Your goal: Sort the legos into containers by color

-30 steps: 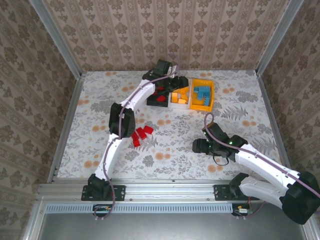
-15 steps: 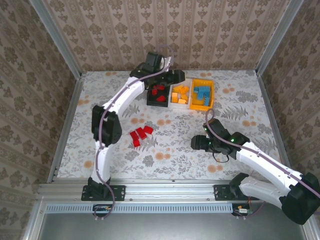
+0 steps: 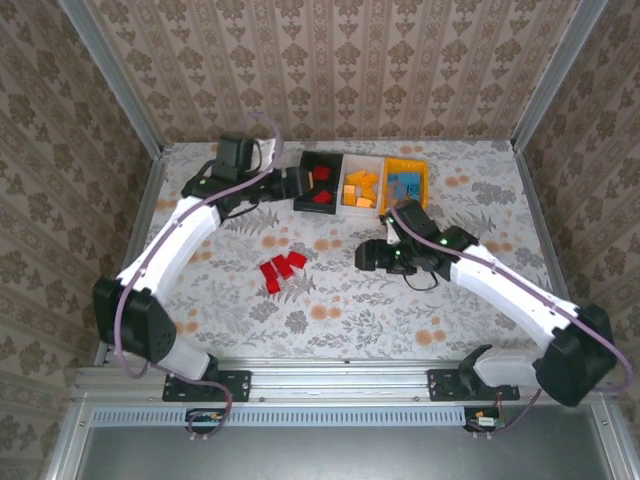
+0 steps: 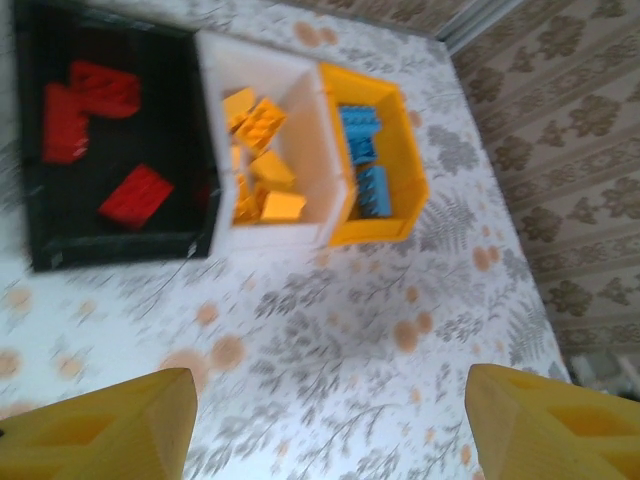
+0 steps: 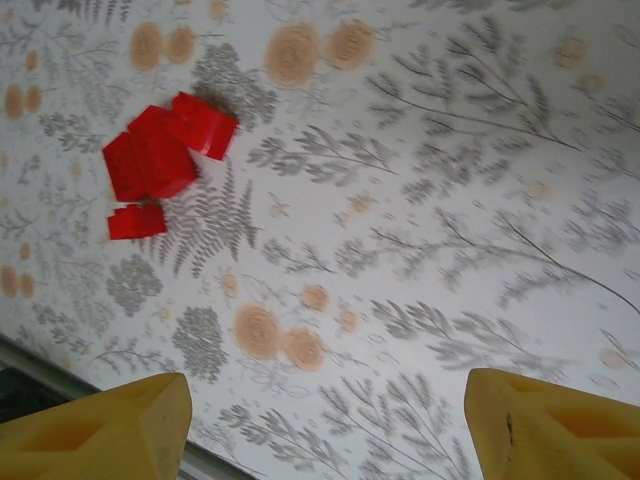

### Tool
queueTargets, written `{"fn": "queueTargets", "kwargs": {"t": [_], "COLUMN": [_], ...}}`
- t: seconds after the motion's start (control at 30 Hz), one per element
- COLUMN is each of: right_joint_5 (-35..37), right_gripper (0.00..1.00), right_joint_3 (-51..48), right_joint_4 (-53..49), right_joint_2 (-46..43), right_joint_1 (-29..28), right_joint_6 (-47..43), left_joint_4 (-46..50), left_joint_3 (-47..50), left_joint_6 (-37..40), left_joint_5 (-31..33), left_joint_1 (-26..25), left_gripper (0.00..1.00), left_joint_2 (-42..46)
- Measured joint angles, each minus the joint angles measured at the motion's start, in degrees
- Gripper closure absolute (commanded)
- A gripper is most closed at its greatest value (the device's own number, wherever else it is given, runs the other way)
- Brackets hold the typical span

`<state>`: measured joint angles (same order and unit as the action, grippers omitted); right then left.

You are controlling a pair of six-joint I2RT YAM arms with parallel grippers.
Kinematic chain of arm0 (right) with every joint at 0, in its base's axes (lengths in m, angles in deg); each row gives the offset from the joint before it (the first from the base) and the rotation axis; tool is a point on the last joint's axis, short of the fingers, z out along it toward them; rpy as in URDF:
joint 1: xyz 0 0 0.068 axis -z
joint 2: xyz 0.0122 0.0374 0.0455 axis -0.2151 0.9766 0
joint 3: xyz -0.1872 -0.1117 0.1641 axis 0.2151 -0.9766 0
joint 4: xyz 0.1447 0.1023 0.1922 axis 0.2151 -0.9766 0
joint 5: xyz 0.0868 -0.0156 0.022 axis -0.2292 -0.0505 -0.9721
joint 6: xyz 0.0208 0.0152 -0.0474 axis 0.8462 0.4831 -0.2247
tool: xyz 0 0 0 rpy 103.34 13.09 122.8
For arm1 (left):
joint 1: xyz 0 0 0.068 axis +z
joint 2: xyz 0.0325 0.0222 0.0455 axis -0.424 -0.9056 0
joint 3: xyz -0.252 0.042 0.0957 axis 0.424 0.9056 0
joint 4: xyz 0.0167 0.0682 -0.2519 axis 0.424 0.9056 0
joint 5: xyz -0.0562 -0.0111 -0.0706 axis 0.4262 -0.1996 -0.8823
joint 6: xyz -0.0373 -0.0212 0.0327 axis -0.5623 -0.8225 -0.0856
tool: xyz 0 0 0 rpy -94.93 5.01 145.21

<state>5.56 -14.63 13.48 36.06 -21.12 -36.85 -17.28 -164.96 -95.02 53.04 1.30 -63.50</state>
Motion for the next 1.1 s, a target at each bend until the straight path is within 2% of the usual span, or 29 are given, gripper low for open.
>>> {"fn": "queueTargets", "kwargs": {"t": [0.3, 0.43, 0.6, 0.83, 1.1], "right_joint_5": [-4.7, -5.2, -4.3, 0.6, 4.6], "right_gripper": [0.27, 0.28, 0.29, 0.32, 0.37], "right_joint_3": [21.7, 30.5, 35.3, 37.0, 39.9], "right_joint_4": [-4.0, -7.6, -9.9, -10.3, -9.1], "right_joint_2": [22.4, 31.7, 38.9, 44.3, 47.8], "right_joint_1": [-6.0, -9.3, -12.7, -13.9, -13.9], "right_joint_6": [-8.0, -14.9, -25.7, -35.6, -40.2], "left_joint_4": [8.5, 13.7, 18.4, 22.7, 23.7], "left_joint_3": [16.2, 20.2, 25.0, 30.2, 30.5], "left_joint_6": [2.3, 3.0, 3.1, 3.1, 3.1], "left_joint_5": [4.0, 5.5, 5.7, 5.3, 5.0], "left_joint_1": [6.5, 10.0, 13.2, 15.6, 16.7], "left_gripper": [0.21, 0.20, 0.19, 0.17, 0.17], "left_joint_2": [20.9, 29.7, 38.4, 43.0, 43.0]}}
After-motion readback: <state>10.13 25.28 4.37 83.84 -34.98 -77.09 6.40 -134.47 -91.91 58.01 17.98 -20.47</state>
